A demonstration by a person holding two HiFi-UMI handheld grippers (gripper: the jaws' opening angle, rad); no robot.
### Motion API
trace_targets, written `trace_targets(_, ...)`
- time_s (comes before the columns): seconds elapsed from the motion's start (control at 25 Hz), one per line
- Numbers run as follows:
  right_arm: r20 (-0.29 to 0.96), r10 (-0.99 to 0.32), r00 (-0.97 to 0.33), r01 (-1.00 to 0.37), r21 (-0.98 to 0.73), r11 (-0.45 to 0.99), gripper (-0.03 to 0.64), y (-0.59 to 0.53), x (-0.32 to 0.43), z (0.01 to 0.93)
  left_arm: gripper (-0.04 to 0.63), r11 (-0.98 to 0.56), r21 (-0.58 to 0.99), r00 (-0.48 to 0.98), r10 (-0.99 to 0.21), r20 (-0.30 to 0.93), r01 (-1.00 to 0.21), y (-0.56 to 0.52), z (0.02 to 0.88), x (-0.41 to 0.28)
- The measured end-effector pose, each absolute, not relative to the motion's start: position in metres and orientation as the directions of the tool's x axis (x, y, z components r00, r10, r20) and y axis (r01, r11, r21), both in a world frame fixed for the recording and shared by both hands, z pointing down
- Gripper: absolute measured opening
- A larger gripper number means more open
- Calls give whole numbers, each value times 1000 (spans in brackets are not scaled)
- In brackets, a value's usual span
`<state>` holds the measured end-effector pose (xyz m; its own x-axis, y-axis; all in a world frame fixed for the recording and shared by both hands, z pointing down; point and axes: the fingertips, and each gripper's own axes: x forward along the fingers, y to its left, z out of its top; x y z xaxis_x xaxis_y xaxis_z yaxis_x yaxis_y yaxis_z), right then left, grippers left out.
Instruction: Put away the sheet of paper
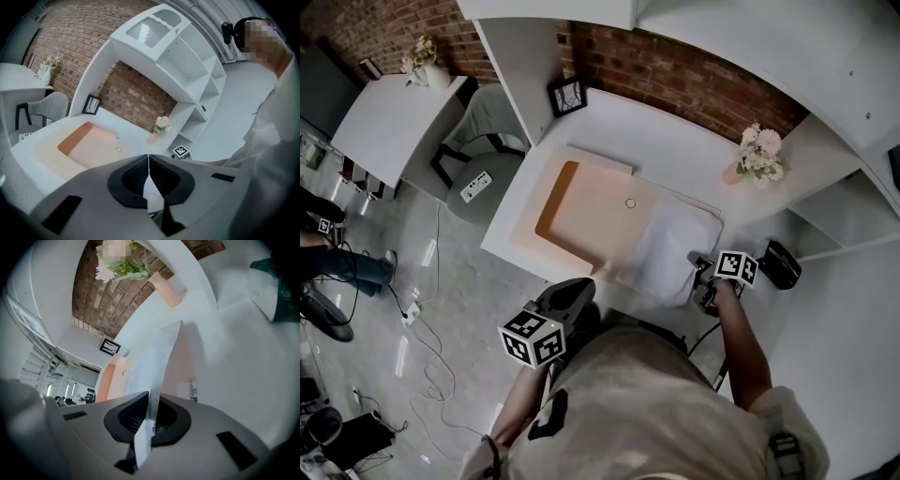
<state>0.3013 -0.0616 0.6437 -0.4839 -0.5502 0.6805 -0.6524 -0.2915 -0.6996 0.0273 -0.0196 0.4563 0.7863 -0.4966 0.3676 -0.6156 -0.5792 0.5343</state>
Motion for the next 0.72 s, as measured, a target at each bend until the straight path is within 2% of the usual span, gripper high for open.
trace_targets(0.32, 697, -513, -501, -664, -690, -288, 28, -62, 302, 648, 19, -585, 528, 786, -500, 364, -616, -20, 450, 30)
trace_targets(0.72, 727, -513, -456, -713, -644, -279, 28, -61, 311, 651, 20, -574, 529, 779, -504, 372, -625, -15, 455, 28)
